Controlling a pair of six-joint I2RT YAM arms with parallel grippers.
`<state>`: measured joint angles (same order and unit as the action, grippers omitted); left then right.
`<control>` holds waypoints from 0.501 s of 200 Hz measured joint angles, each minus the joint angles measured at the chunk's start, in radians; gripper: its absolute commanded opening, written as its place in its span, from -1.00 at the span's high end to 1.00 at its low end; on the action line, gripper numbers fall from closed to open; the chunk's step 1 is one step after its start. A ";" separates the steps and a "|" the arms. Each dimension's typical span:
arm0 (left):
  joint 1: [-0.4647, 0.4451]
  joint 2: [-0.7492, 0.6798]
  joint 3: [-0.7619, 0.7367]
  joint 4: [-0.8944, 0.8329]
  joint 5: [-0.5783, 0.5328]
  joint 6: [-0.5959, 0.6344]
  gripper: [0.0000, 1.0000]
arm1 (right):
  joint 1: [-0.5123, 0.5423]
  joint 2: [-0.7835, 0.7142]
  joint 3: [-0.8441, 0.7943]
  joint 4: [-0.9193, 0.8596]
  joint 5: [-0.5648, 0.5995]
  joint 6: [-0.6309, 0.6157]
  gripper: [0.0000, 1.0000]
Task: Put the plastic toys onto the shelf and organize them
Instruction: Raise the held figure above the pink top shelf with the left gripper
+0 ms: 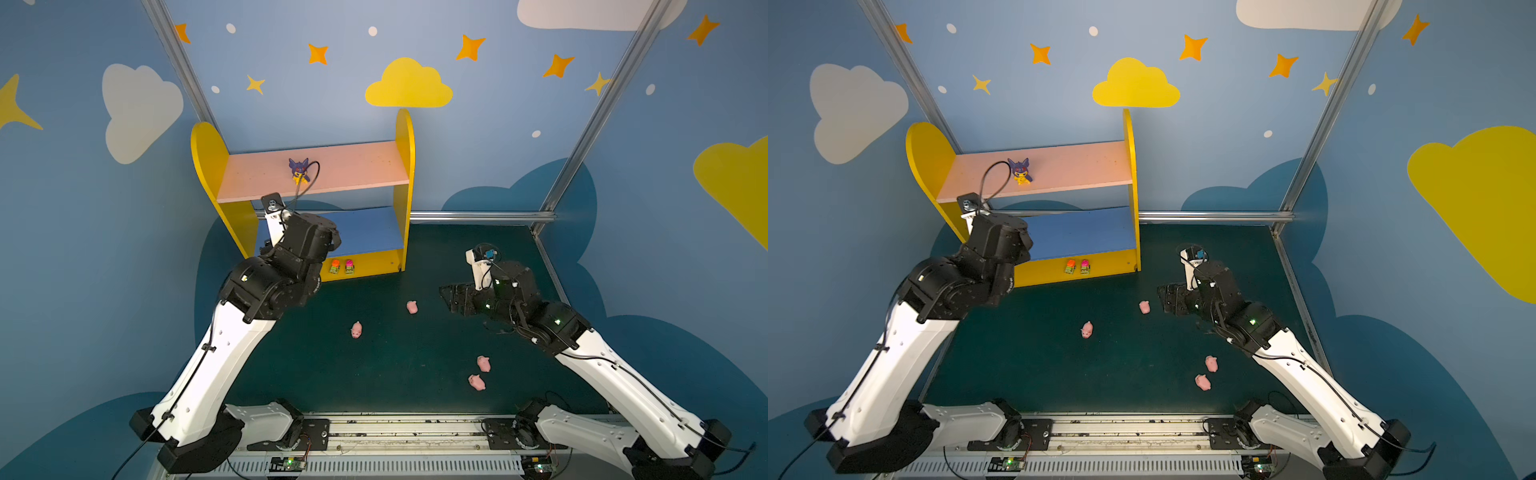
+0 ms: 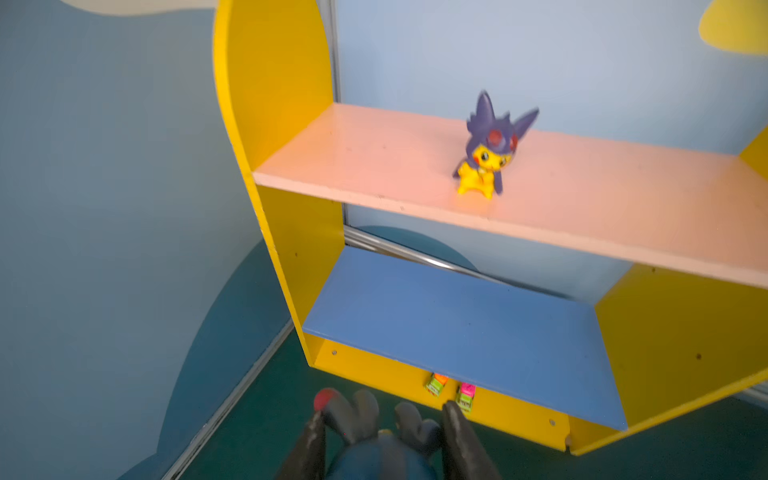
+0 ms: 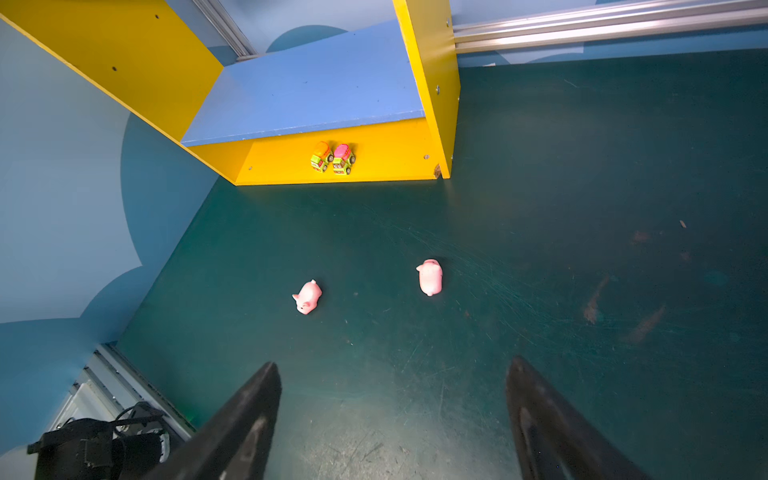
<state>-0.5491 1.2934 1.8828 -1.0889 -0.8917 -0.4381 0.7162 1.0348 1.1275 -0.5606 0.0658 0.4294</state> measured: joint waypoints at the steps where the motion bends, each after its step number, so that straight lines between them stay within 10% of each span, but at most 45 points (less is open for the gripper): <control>1: 0.003 0.001 0.005 0.000 0.000 0.004 0.36 | 0.000 0.000 0.000 0.000 0.000 0.000 -0.67; 100: 0.232 0.206 0.346 0.079 0.105 0.224 0.37 | -0.002 0.042 0.016 0.034 -0.001 -0.027 -0.67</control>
<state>-0.3168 1.4994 2.2284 -1.0096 -0.7864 -0.2142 0.7147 1.0767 1.1439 -0.5266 0.0647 0.4026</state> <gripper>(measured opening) 0.391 0.835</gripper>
